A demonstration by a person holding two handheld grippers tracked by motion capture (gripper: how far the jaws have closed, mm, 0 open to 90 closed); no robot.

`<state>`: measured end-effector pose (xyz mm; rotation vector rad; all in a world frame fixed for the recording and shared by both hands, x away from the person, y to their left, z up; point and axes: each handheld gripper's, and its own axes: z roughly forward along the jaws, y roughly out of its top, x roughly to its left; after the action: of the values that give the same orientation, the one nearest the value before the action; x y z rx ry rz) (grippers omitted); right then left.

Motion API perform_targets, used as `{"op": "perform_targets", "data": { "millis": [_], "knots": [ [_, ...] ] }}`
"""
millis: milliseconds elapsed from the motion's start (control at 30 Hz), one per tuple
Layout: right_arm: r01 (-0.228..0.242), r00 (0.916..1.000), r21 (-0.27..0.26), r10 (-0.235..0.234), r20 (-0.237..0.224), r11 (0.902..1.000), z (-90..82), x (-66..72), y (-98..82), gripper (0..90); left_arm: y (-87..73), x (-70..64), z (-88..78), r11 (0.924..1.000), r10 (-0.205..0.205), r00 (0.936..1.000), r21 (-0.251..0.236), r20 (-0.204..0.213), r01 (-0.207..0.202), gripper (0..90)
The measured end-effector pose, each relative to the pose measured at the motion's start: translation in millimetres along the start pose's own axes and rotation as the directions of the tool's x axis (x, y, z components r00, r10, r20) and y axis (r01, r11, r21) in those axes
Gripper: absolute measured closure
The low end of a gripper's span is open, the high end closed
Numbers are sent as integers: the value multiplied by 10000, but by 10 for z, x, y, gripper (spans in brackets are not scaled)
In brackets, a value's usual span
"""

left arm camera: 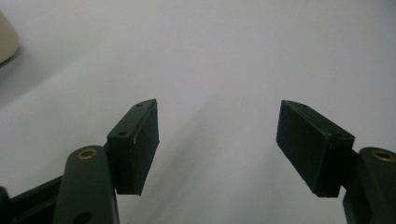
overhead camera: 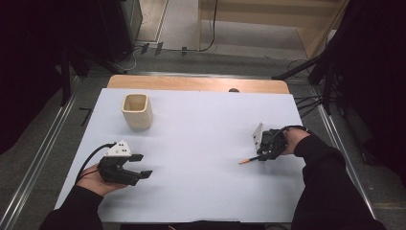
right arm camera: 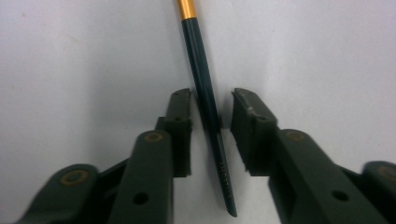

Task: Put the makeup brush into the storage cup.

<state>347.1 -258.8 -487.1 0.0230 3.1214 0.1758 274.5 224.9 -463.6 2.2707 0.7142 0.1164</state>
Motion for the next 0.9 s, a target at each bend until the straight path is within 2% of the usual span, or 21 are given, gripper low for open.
{"op": "perform_targets", "data": {
  "millis": [33,167,233,533,667,900],
  "knots": [
    [0,10000,0,0,0,10000,0,0,0,718,0,0,0,10000,0,10000,0,0,0,309],
    [180,9998,88,-180,-34,9998,-1,-12,25,822,-2,1,-1,10000,-10,10000,1,-11,10,309],
    [179,9998,158,-178,-52,9997,-3,-8,33,836,-3,1,1,10000,-19,10000,16,4,19,309],
    [139,9999,143,-140,31,9998,0,0,37,842,-4,-1,1,10000,-16,10000,10,8,16,309],
    [-311,9993,47,312,-193,9995,-8,-21,11,843,-3,4,-5,10000,-12,10000,8,-6,12,309],
    [-504,9987,-73,503,-106,9987,-43,-18,-1,844,1,-5,0,10000,15,10000,-6,32,-15,309]
  ]
}}
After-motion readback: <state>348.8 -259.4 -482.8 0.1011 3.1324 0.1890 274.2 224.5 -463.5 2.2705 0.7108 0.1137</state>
